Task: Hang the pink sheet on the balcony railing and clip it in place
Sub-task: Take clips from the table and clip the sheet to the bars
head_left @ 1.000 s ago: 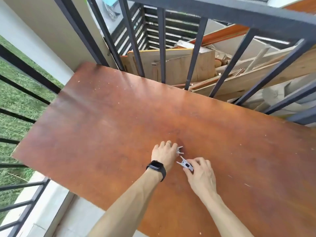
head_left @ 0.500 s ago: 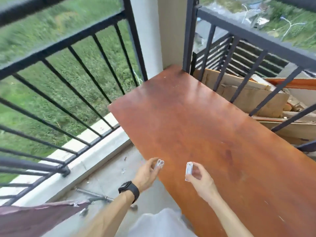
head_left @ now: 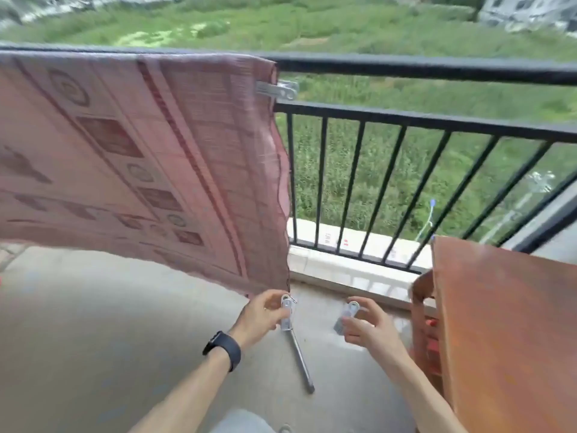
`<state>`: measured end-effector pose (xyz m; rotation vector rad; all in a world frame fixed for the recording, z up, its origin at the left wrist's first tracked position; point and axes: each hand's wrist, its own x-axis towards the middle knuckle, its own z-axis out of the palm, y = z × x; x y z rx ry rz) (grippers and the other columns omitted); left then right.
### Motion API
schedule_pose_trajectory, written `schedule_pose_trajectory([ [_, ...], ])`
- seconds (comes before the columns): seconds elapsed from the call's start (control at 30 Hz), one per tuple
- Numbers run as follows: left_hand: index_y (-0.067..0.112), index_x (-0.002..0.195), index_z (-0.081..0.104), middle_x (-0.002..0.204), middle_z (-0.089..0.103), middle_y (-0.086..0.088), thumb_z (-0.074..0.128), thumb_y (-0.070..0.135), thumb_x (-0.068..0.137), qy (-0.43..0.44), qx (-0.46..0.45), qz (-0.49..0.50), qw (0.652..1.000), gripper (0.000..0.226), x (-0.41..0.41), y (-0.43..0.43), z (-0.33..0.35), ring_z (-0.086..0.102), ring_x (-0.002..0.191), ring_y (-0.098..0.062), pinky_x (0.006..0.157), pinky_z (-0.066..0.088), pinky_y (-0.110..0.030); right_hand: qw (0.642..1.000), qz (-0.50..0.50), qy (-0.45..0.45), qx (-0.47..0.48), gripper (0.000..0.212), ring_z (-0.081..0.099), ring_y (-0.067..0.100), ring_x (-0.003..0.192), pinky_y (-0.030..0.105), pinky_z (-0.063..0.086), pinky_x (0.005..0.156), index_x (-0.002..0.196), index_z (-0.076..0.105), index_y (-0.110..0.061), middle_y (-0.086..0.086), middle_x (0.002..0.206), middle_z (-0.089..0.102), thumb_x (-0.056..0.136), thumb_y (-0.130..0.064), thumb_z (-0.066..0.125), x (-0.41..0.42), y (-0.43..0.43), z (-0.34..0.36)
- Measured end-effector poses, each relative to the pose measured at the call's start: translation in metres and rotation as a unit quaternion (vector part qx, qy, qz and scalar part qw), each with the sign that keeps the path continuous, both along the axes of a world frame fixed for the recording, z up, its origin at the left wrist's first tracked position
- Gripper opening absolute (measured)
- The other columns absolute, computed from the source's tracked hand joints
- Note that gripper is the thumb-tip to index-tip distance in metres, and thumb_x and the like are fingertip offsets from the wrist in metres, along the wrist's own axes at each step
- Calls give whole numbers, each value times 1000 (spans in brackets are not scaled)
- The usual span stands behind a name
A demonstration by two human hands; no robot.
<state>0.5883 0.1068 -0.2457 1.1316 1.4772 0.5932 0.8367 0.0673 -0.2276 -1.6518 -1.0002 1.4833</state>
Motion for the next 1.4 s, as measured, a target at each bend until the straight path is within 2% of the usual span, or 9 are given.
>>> schedule_pose_trajectory([
  [0.1, 33, 101, 65, 98, 71, 5, 73, 27, 86, -6, 22, 99, 995, 18, -62, -11, 24, 70, 84, -19, 70, 51, -29, 995, 99, -8, 29, 23, 74, 23, 80, 37, 57, 76, 107, 68, -25, 6, 95, 75, 87, -14, 73, -53, 31, 13],
  [0.37, 25, 109, 63, 94, 71, 0, 70, 20, 90, 21, 45, 339, 940, 21, -181, -59, 56, 70, 64, -10, 59, 46, -22, 943, 313, -26, 108, 12, 67, -2, 64, 12, 50, 59, 99, 65, -28, -12, 80, 73, 91, -21, 68, -199, 82, 45],
  [0.5, 24, 110, 64, 100, 72, -2, 70, 20, 90, 38, 67, 410, 909, 21, -227, -82, 70, 71, 66, -11, 62, 47, -24, 907, 389, -53, 155, 23, 71, 2, 74, 30, 54, 75, 106, 64, -38, -8, 88, 74, 84, -34, 69, -266, 94, 57],
  [0.63, 19, 114, 64, 104, 73, -4, 75, 26, 82, 48, 93, 462, 881, 34, -283, -92, 86, 71, 64, -9, 62, 46, -25, 879, 434, -51, 194, 27, 70, -1, 76, 30, 52, 71, 108, 63, -39, -12, 84, 72, 83, -35, 70, -331, 102, 73],
  [0.8, 18, 117, 63, 109, 70, -2, 70, 19, 89, 78, 135, 494, 855, 29, -378, -80, 106, 72, 70, -11, 54, 44, -18, 839, 474, -53, 262, 22, 63, -10, 71, 13, 46, 55, 110, 61, -38, -16, 86, 67, 90, -32, 67, -429, 116, 102],
  [0.93, 18, 119, 63, 110, 69, 1, 70, 21, 90, 103, 168, 496, 846, 30, -470, -67, 126, 73, 78, -15, 54, 44, -13, 812, 499, -37, 301, 20, 65, -5, 71, 18, 49, 60, 110, 60, -38, -22, 82, 68, 93, -31, 65, -528, 137, 123],
  [1.1, 6, 119, 63, 114, 67, -11, 68, 8, 90, 130, 209, 491, 835, 29, -601, -55, 158, 64, 87, -17, 47, 44, -9, 803, 487, -28, 343, 22, 66, -3, 80, 26, 56, 71, 110, 60, -42, -27, 85, 69, 91, -33, 65, -664, 162, 157],
  [1.23, 3, 120, 61, 115, 64, -12, 67, 6, 91, 150, 218, 483, 835, 30, -703, -38, 186, 58, 89, -3, 48, 45, -10, 803, 471, -11, 365, 21, 65, -2, 85, 22, 56, 74, 111, 62, -40, -30, 86, 68, 91, -37, 67, -756, 182, 186],
  [1.4, 6, 120, 62, 112, 66, -10, 69, 11, 90, 173, 231, 467, 836, 31, -808, -1, 207, 58, 86, -6, 48, 44, -10, 779, 475, -4, 408, 22, 64, -8, 82, 6, 48, 65, 115, 62, -34, -35, 85, 66, 93, -35, 66, -858, 214, 211],
])
